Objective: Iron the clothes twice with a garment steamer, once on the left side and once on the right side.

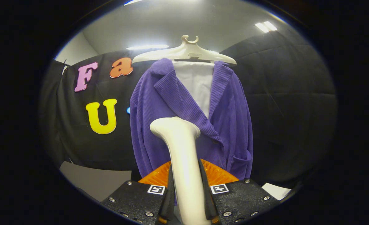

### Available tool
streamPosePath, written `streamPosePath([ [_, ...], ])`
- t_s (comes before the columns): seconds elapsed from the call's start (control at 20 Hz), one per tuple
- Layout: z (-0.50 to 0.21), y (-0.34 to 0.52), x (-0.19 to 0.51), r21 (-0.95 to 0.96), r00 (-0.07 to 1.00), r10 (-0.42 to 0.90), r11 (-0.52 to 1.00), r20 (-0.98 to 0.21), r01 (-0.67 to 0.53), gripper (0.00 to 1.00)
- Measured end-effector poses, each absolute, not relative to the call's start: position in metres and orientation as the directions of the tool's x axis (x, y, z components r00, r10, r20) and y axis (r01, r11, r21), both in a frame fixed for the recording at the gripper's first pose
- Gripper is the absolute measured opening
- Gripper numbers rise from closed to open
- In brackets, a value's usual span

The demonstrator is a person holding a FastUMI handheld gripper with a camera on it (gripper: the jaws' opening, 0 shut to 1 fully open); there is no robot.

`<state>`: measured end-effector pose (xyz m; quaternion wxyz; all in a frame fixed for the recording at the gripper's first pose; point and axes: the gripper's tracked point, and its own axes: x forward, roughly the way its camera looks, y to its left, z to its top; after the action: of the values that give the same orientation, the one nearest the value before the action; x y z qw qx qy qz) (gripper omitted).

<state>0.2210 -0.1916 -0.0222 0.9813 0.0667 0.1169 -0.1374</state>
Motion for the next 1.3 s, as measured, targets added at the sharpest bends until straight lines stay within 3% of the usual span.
streamPosePath([
  [0.35,-0.088,-0.174,0.209,0.06,0.906,-0.243,0.958,-0.347,0.28,0.38],
  [1.3,-0.198,-0.174,0.178,0.13,0.87,-0.231,0.94,-0.437,0.314,0.38],
])
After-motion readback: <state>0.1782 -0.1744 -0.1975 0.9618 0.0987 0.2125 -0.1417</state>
